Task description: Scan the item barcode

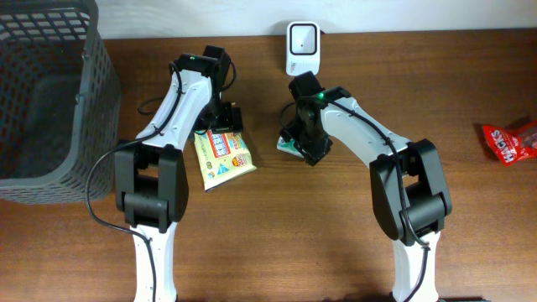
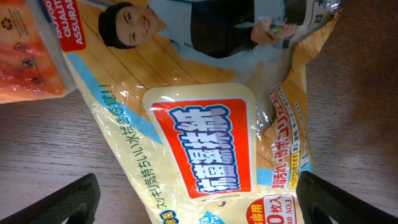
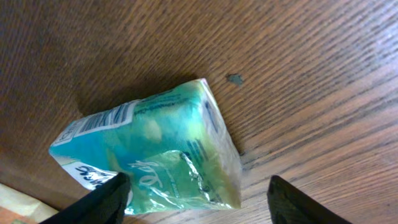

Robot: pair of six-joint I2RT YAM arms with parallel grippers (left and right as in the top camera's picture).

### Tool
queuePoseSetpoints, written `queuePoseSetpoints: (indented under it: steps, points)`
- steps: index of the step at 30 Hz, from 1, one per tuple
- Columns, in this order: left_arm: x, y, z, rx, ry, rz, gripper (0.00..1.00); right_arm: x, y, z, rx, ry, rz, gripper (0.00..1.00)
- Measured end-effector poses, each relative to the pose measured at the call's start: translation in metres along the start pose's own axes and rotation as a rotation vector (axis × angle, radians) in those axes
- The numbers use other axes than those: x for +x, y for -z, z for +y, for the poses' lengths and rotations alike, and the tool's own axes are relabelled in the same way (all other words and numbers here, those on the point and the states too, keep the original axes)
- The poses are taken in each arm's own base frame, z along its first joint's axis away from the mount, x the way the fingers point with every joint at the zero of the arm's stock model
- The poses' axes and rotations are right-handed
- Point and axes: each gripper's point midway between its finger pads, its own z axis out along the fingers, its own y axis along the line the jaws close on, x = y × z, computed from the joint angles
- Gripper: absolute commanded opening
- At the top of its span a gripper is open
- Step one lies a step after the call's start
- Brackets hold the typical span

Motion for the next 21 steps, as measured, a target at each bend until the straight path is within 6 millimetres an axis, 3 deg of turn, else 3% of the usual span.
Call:
queuePoseSetpoints:
  steps: [3, 10, 12, 15, 21]
  points:
    - [0.000, 0.000, 0.000, 0.000, 0.000, 0.000, 0.99, 0.000, 0.000, 0.000, 0.001, -0.003, -0.003, 0.59]
    - [0.000, 0.000, 0.000, 0.000, 0.000, 0.000, 0.99, 0.000, 0.000, -0.003, 0.010, 0.030, 0.001, 0.29]
    - [0.000, 0.000, 0.000, 0.000, 0.000, 0.000, 0.99, -0.002, 0.001, -0.004, 0.011, 0.063, 0.002, 0.26]
    - [0.000, 0.000, 0.000, 0.000, 0.000, 0.000, 0.99, -0.014, 0.003, -0.007, 0.001, 0.141, 0.006, 0.04]
    - [0.000, 0.000, 0.000, 0.000, 0.000, 0.000, 0.99, -0.060, 0.023, -0.018, -0.083, 0.453, 0.042, 0.04]
